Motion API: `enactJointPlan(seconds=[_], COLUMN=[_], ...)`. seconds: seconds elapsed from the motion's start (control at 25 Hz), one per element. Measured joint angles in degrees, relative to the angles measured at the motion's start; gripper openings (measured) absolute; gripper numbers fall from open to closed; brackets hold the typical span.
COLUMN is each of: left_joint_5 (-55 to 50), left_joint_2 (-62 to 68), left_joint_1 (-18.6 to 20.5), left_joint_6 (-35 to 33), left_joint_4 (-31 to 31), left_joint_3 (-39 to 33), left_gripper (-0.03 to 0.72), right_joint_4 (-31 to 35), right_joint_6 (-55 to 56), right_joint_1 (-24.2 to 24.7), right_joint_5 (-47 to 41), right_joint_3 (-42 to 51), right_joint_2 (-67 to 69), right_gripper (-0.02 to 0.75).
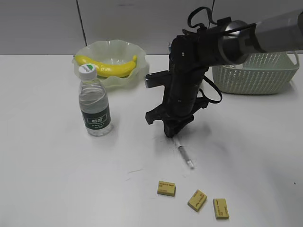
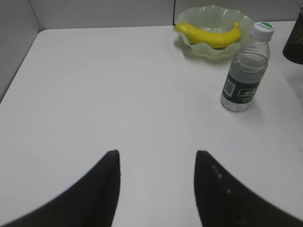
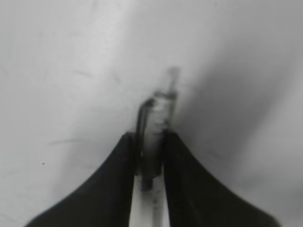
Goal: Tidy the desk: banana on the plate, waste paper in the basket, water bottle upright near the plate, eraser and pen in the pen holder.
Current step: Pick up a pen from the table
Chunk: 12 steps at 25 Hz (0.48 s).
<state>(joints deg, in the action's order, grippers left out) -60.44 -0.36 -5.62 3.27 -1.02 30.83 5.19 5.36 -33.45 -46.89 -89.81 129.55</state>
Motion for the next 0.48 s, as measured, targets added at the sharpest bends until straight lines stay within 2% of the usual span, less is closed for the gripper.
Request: enactJointPlan(seconds=[0.08, 0.24, 0.36, 0.44, 0.48], left_joint_5=[0.0, 0.0, 0.0, 0.0, 0.0], left_joint_2=[0.0, 0.0, 0.0, 0.0, 0.0], left_joint_1=[0.0, 0.0, 0.0, 0.0, 0.0], left_joint_6=[0.0, 0.0, 0.0, 0.0, 0.0], left_joint_4=[0.0, 0.0, 0.0, 0.0, 0.0], left_joint_3=[0.0, 0.0, 0.0, 0.0, 0.0], left_gripper=[0.381, 0.381, 0.38, 0.379, 0.379], right_joint_4=[0.0, -0.9, -3.1, -7.5, -10.6], right_joint_6=[-0.2, -1.3, -1.5, -1.5, -1.5], right_joint_1=[0.0, 0.0, -0.1, 0.1, 0.7], right_joint_5=[-0.4, 2.2, 10.7, 20.5, 28.0], right_joint_3=[0.0, 1.6, 5.7, 10.4, 12.9], right_joint_2=[0.0, -4.2, -14.0, -22.6, -25.7], right_gripper=[0.127, 0.132, 0.132, 0.132, 0.132])
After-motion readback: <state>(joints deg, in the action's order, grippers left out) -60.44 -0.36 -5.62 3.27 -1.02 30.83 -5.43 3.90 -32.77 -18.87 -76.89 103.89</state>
